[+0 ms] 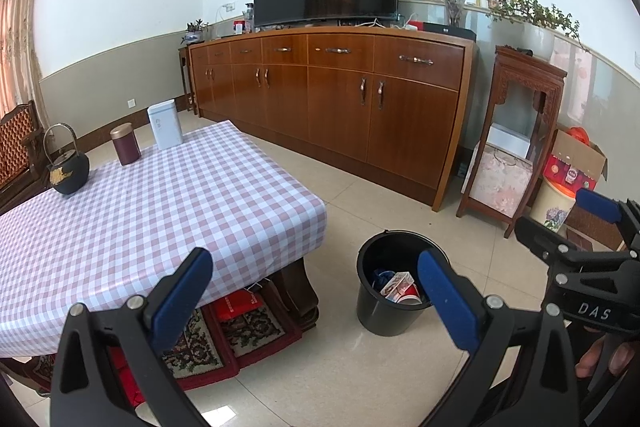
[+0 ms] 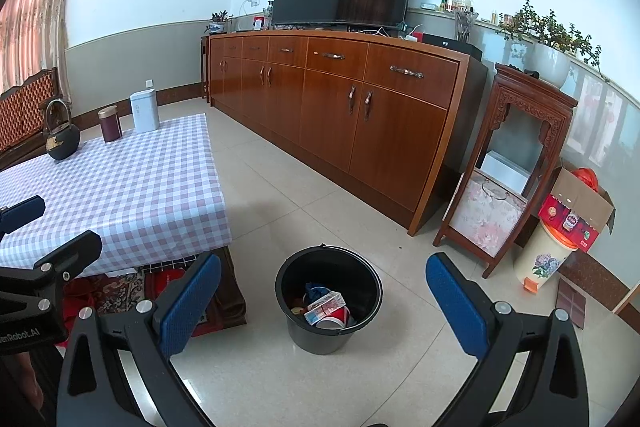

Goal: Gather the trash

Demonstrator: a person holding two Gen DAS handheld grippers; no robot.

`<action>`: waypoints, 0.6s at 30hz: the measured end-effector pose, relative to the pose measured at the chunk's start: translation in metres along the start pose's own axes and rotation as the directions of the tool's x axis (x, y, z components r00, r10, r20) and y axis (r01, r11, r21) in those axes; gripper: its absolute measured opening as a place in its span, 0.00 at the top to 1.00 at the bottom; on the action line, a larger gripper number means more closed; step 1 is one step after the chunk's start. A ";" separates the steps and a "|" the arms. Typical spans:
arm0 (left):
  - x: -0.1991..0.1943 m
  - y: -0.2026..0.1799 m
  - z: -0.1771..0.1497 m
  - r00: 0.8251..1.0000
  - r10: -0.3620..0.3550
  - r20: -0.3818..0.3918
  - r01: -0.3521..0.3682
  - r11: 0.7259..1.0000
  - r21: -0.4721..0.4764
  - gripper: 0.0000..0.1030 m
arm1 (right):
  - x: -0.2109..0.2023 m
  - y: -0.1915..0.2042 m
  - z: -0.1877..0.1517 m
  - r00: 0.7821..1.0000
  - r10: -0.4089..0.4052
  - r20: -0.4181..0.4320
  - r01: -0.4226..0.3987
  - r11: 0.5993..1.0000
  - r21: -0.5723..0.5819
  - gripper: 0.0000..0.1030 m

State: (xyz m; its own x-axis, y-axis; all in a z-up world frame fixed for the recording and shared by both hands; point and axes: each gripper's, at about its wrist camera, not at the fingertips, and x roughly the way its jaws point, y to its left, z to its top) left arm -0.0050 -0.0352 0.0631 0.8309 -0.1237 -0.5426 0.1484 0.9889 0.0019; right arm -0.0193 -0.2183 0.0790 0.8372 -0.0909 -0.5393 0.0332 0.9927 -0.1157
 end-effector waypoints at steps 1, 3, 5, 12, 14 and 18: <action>0.000 0.000 0.000 1.000 0.000 -0.001 0.000 1.000 0.000 0.00 | 0.000 0.000 0.000 1.000 0.001 0.000 -0.001 1.000 0.000 0.00; 0.000 0.000 0.000 1.000 -0.002 -0.002 0.002 1.000 0.002 0.00 | 0.000 0.000 0.000 1.000 0.000 -0.001 0.000 1.000 -0.001 0.00; 0.001 0.000 0.000 1.000 0.000 -0.005 0.000 1.000 0.004 0.00 | 0.002 0.000 0.000 1.000 0.001 -0.005 -0.001 1.000 0.000 0.00; 0.002 0.001 0.000 1.000 0.001 -0.008 -0.001 1.000 0.007 0.00 | 0.002 0.000 0.000 1.000 0.001 -0.004 -0.001 1.000 0.000 0.00; 0.003 0.002 -0.001 1.000 0.005 -0.012 -0.005 1.000 0.008 0.00 | 0.002 -0.001 0.000 1.000 0.001 -0.002 -0.001 1.000 0.002 0.00; 0.003 0.003 -0.002 1.000 0.005 -0.014 -0.005 1.000 0.008 0.00 | 0.002 -0.001 0.000 1.000 -0.002 -0.003 0.002 1.000 0.004 0.00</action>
State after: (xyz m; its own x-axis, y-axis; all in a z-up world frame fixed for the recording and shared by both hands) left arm -0.0028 -0.0327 0.0595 0.8243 -0.1176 -0.5538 0.1487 0.9888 0.0113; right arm -0.0176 -0.2197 0.0777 0.8353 -0.0928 -0.5419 0.0367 0.9929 -0.1135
